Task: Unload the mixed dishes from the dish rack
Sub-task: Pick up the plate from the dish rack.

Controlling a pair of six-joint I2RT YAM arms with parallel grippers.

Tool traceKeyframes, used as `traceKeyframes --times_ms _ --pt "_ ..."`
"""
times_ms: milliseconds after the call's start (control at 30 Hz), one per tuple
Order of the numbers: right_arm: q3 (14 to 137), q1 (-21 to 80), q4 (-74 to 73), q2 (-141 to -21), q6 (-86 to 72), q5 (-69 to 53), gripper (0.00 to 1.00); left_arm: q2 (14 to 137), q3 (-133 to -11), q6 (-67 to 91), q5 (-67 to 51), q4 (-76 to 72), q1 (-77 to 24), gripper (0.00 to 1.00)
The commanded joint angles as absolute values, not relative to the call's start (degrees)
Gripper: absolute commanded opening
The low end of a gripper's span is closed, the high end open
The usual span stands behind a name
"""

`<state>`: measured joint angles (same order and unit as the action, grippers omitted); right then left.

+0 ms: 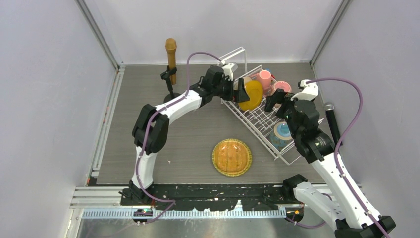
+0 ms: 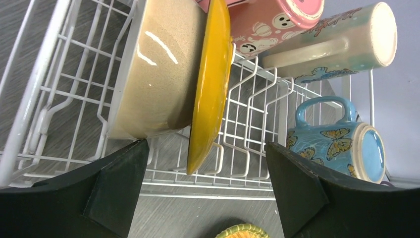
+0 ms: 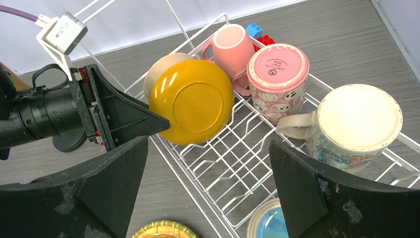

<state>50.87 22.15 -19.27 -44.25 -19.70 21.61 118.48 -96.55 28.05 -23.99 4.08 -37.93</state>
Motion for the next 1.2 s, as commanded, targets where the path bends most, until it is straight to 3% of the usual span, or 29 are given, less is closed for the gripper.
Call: traceKeyframes --times_ms 0,700,867,1167 --pt "50.8 22.2 -15.8 -44.2 -19.3 22.6 1.00 118.8 -99.4 27.6 -23.9 2.1 -38.7 0.90" --pt "50.4 22.2 -15.8 -44.5 -19.0 22.1 1.00 117.0 -97.3 26.2 -21.5 -2.2 -41.6 0.66" --pt "50.4 22.2 -15.8 -44.9 -19.0 21.8 1.00 118.2 -99.2 26.1 -21.4 -1.2 -41.9 0.48" --pt "50.3 22.2 -15.8 -45.0 -18.8 22.0 1.00 118.3 -99.4 27.7 -24.6 -3.8 -42.1 0.35"
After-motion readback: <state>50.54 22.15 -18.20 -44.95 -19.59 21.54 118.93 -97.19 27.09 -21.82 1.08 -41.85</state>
